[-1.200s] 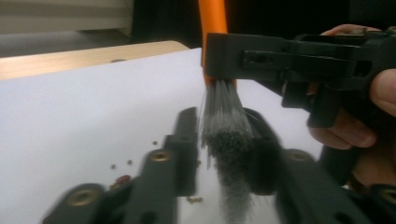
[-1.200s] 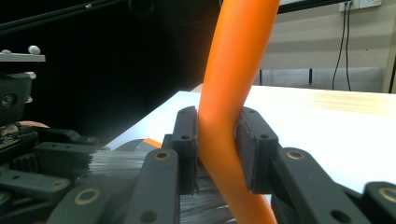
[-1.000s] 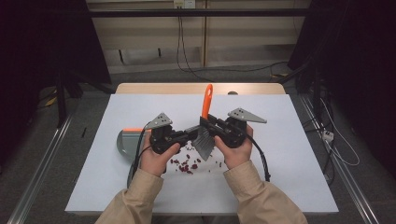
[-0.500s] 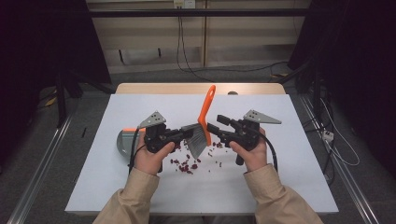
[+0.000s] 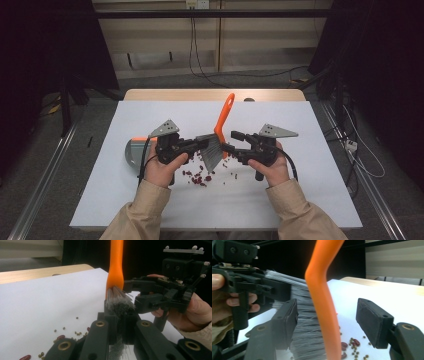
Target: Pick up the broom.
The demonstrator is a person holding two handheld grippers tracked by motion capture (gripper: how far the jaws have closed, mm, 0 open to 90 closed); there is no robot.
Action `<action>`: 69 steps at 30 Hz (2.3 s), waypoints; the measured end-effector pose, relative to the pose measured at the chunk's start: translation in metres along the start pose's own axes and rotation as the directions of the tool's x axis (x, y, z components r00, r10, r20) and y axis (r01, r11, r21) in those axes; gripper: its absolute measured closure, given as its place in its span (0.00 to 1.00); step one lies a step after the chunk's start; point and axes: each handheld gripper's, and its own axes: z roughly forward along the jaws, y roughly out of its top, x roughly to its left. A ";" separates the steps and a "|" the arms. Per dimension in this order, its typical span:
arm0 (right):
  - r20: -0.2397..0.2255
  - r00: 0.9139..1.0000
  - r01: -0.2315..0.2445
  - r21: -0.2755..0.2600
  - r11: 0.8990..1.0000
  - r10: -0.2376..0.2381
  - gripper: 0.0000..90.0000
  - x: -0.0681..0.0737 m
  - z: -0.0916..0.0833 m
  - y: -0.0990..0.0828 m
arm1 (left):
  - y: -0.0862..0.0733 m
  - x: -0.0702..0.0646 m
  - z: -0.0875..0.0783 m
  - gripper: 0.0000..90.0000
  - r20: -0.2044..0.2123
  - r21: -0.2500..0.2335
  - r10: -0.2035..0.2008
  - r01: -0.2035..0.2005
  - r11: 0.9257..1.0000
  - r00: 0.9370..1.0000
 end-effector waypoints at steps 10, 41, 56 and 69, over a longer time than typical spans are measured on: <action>-0.056 0.997 -0.044 -0.008 0.999 0.044 0.45 -0.003 0.001 -0.001 | 0.001 -0.003 0.000 0.95 0.022 -0.006 0.012 -0.012 1.000 1.000; -0.200 0.978 -0.038 0.131 0.991 0.063 0.78 -0.001 -0.004 0.001 | 0.001 0.004 0.002 0.77 0.086 -0.049 0.036 -0.032 0.998 0.996; 0.008 1.000 -0.001 0.168 0.986 0.000 0.78 -0.009 -0.033 0.019 | 0.006 0.008 -0.013 0.35 -0.051 -0.030 0.139 -0.140 0.990 0.989; 0.161 0.987 -0.027 0.217 0.976 -0.008 0.78 -0.027 -0.068 0.026 | -0.003 0.022 -0.032 0.19 -0.111 0.011 0.146 -0.146 0.989 0.983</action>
